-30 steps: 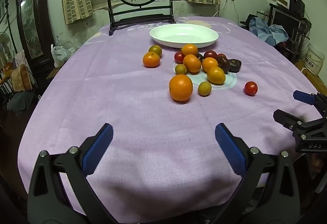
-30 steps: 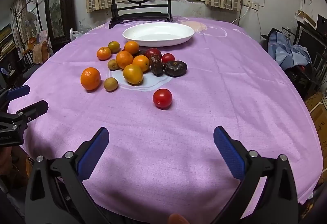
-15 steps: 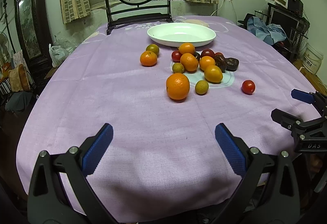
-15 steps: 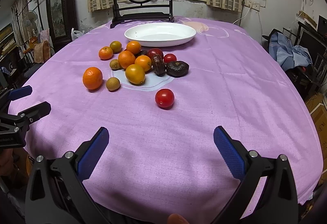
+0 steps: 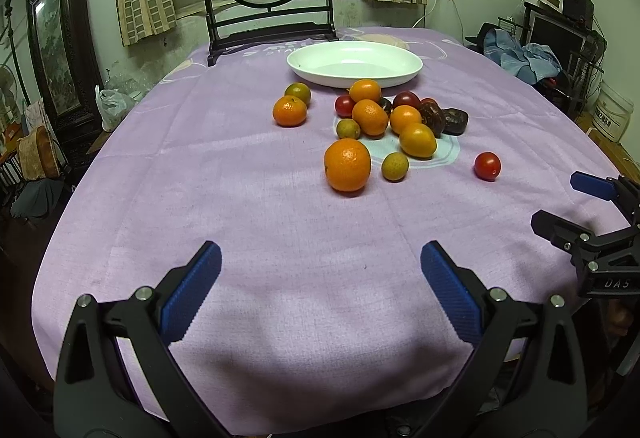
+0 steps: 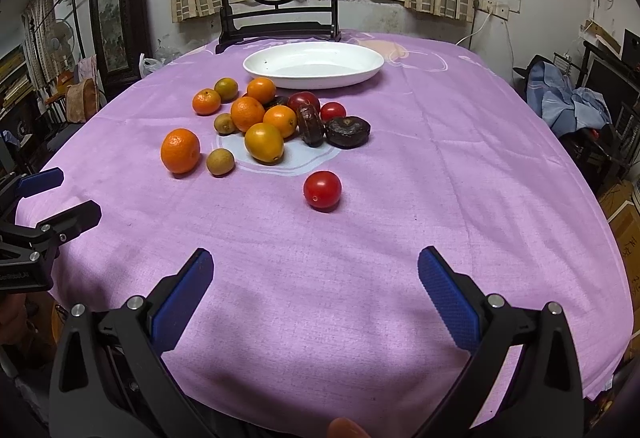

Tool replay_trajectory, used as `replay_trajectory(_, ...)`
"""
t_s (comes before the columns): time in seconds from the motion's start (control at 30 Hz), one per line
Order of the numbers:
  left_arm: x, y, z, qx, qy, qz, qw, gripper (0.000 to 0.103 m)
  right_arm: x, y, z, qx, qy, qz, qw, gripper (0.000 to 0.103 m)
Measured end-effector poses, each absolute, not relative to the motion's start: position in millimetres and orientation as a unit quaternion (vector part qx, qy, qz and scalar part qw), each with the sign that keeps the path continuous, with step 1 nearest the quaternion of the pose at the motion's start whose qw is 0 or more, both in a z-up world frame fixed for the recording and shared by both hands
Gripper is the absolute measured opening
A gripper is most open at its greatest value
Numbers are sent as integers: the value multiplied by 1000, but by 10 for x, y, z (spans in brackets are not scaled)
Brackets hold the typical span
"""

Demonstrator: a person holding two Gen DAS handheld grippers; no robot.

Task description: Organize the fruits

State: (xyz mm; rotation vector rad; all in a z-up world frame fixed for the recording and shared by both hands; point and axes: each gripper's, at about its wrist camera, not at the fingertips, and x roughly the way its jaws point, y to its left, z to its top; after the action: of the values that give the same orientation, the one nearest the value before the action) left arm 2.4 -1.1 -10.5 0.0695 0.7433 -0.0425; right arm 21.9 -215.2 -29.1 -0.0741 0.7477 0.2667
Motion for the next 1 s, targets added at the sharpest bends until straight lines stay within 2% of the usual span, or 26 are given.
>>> replay_trajectory(1.0, 29, -23, -118, 36, 364, -22, 930, 101, 221, -2144, -297, -37, 366, 129, 921, 102)
